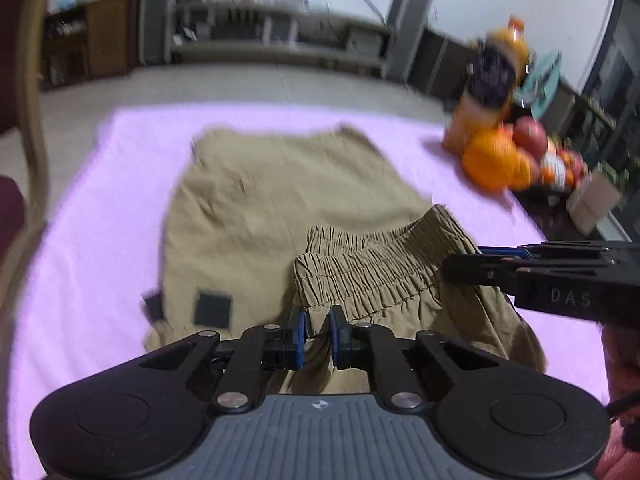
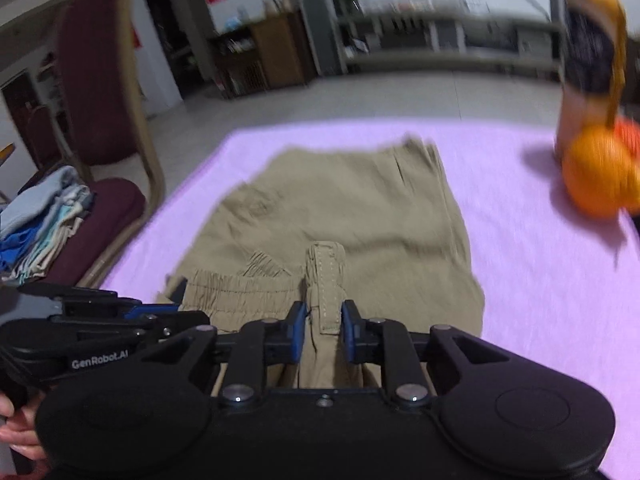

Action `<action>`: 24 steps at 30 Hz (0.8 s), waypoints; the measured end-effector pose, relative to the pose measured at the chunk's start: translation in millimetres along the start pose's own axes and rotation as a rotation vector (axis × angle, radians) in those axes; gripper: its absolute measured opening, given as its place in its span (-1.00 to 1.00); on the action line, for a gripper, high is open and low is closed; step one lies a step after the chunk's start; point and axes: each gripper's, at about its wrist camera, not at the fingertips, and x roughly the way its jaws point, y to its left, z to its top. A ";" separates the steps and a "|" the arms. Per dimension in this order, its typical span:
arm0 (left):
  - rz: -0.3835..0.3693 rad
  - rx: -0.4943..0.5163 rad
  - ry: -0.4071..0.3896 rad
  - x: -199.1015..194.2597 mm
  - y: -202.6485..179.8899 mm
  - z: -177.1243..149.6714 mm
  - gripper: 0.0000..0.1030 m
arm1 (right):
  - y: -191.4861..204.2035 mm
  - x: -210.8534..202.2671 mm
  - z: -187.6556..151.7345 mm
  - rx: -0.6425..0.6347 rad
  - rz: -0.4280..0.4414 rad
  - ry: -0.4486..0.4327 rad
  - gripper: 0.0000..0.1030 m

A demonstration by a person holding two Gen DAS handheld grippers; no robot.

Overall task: Fold clothes
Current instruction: 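Lift the cuffs with both grippers and fold them over toward the waistband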

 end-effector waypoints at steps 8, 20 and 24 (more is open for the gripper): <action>0.146 -0.014 0.044 47.8 10.5 2.8 -0.53 | -9.1 39.4 10.2 0.062 -0.028 0.039 -0.59; 0.181 -0.099 -0.040 -34.7 31.9 0.8 -0.40 | -20.7 -32.1 2.5 0.125 -0.054 -0.012 -0.03; 0.058 -0.146 -0.014 -66.2 41.8 -23.7 -0.52 | -36.9 -82.7 -7.0 0.258 0.040 -0.104 -0.04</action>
